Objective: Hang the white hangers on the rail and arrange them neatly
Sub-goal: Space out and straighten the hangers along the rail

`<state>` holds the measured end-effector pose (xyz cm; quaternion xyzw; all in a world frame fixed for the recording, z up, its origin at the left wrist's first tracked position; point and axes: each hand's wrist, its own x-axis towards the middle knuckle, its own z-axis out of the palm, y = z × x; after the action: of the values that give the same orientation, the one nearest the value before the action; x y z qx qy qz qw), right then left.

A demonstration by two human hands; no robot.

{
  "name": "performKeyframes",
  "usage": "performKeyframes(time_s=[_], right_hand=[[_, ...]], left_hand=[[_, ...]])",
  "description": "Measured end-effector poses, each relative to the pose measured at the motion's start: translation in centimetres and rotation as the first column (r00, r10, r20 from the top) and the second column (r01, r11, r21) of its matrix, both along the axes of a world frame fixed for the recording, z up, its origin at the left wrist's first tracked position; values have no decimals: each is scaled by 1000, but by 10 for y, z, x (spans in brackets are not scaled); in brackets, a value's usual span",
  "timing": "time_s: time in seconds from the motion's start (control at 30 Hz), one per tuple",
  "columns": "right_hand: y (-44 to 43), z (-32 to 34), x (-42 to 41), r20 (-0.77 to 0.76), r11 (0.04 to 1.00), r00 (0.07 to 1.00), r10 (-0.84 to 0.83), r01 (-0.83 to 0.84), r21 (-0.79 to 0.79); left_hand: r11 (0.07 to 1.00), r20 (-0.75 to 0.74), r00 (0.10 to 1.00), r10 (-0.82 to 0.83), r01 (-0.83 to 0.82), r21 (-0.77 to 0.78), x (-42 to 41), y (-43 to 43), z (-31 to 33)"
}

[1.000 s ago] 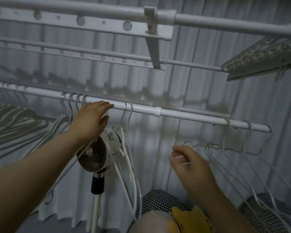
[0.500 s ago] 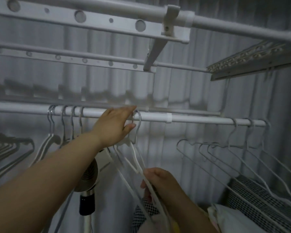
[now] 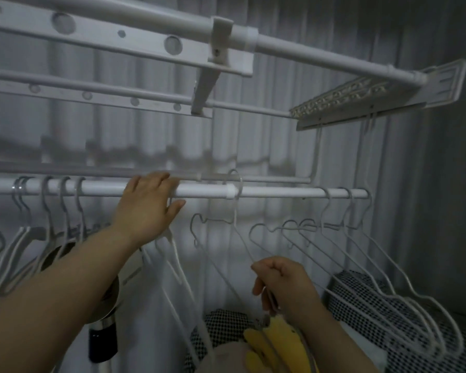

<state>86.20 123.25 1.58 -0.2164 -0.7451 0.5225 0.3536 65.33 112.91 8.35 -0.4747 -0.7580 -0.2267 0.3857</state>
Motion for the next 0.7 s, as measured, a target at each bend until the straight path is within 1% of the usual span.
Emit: performKeyframes(time_s=[0.1, 0.17, 0.2, 0.27, 0.33, 0.4, 0.47, 0.57, 0.7], right_hand=[[17, 4, 18, 28, 999, 999, -20, 18, 51], [26, 8, 26, 36, 999, 999, -17, 16, 46], [30, 9, 28, 35, 999, 999, -13, 12, 43], [37, 12, 32, 28, 999, 1000, 1, -2, 52], [44, 13, 35, 14, 998, 1000, 17, -18, 53], [53, 16, 38, -24, 1000, 1000, 12, -12, 9], [64, 17, 42, -58, 998, 998, 1, -4, -55], [79, 13, 48, -40, 997, 999, -3, 0, -81], [91, 3, 52, 8, 997, 1000, -27, 28, -67]], left_hand=[[1000, -57, 998, -5, 5, -9, 12, 18, -2], [999, -71, 997, -44, 42, -32, 23, 33, -1], [998, -51, 997, -55, 53, -45, 29, 39, 1], [996, 13, 1000, -17, 18, -84, 40, 48, 6], [997, 5, 1000, 1, -1, -72, 44, 57, 6], [999, -17, 1000, 2, -3, -44, 43, 61, 3], [998, -76, 997, 33, -37, -53, 41, 61, 1], [992, -60, 994, 88, -93, -82, 44, 61, 2], [992, -100, 990, 97, -104, -67, 44, 63, 1]])
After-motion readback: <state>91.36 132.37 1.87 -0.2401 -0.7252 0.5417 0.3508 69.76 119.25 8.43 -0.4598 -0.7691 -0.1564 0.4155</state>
